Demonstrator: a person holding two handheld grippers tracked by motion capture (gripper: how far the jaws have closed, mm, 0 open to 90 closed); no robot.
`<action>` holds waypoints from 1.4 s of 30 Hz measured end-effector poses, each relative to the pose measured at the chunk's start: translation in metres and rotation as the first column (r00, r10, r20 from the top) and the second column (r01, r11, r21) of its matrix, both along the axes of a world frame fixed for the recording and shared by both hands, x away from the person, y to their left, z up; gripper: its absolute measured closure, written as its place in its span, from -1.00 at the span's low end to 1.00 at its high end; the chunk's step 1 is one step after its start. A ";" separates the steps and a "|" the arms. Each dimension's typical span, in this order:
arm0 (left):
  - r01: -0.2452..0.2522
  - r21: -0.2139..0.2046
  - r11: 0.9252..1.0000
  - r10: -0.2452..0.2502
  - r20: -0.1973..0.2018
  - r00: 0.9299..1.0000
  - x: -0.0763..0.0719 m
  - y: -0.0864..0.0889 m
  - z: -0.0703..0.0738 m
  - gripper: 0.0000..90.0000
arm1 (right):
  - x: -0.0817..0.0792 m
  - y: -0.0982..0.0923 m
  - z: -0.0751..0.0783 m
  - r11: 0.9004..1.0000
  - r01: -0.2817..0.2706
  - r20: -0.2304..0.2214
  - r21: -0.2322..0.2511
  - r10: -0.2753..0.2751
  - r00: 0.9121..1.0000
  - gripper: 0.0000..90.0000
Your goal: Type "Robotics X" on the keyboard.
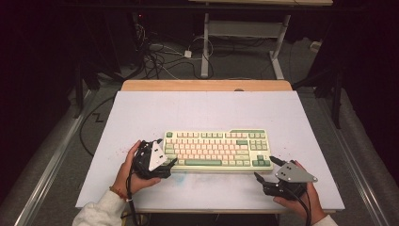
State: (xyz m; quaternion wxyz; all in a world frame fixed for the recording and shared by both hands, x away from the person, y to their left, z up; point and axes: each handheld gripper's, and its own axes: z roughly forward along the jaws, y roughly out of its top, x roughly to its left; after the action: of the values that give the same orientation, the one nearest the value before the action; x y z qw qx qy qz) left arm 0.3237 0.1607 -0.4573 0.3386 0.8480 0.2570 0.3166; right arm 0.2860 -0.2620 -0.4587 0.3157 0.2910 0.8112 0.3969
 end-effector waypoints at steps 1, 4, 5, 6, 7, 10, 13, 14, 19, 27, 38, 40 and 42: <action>-0.003 -0.003 1.000 0.003 -0.003 1.000 -0.001 0.002 -0.001 -0.61 | 0.000 0.000 0.000 1.000 -0.004 -0.002 0.005 0.004 1.000 -0.44; -0.017 -0.011 1.000 0.017 -0.017 1.000 -0.005 0.010 -0.005 -0.61 | 0.002 -0.001 0.000 1.000 -0.008 -0.009 0.019 0.009 1.000 -0.42; -0.019 -0.018 1.000 0.019 -0.027 0.999 -0.006 0.012 -0.006 -0.61 | 0.002 -0.001 0.001 1.000 -0.013 -0.010 0.024 0.013 1.000 -0.41; -0.021 -0.020 1.000 0.021 -0.034 0.999 -0.008 0.014 -0.007 -0.61 | 0.002 -0.001 0.001 0.999 -0.017 -0.008 0.027 0.017 1.000 -0.40; -0.024 -0.016 1.000 0.024 -0.037 0.999 -0.010 0.016 -0.008 -0.61 | 0.003 -0.001 0.002 0.999 -0.024 -0.011 0.031 0.024 1.000 -0.39; -0.031 -0.007 0.999 0.030 -0.047 0.998 -0.015 0.022 -0.012 -0.61 | 0.005 0.000 0.002 0.999 -0.034 -0.023 0.040 0.035 0.999 -0.30; -0.039 -0.016 0.999 0.038 -0.062 0.997 -0.017 0.027 -0.013 -0.61 | 0.009 0.003 0.004 0.999 -0.036 -0.025 0.037 0.036 0.999 -0.21; -0.044 -0.024 0.999 0.042 -0.064 0.997 -0.018 0.029 -0.014 -0.61 | 0.010 0.004 0.005 0.999 -0.035 -0.028 0.037 0.036 0.999 -0.16; -0.056 -0.026 0.998 0.054 -0.080 0.995 -0.019 0.034 -0.015 -0.61 | 0.018 0.010 0.010 0.998 -0.034 -0.034 0.052 0.036 0.999 0.21; -0.066 -0.031 0.997 0.063 -0.082 0.995 -0.018 0.033 -0.016 -0.60 | 0.039 0.026 0.016 0.995 -0.097 -0.090 0.038 0.100 0.991 0.84; -0.053 -0.021 0.998 0.051 -0.095 0.994 -0.017 0.031 -0.019 -0.60 | 0.074 0.069 0.020 0.990 -0.141 -0.143 -0.005 0.138 0.980 1.00; -0.052 -0.018 0.998 0.050 -0.098 0.994 -0.017 0.031 -0.019 -0.60 | 0.079 0.078 0.020 0.989 -0.151 -0.154 -0.006 0.148 0.977 1.00; -0.047 -0.011 0.999 0.045 -0.105 0.993 -0.017 0.030 -0.019 -0.60 | 0.084 0.088 0.019 0.987 -0.162 -0.161 -0.020 0.157 0.974 1.00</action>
State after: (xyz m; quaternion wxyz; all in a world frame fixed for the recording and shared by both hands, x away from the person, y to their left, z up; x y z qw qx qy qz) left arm 0.3067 0.1911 -0.4766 0.3229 0.8550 0.2961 0.2776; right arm 0.3704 -0.1744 -0.4399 0.2221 0.2504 0.8610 0.3830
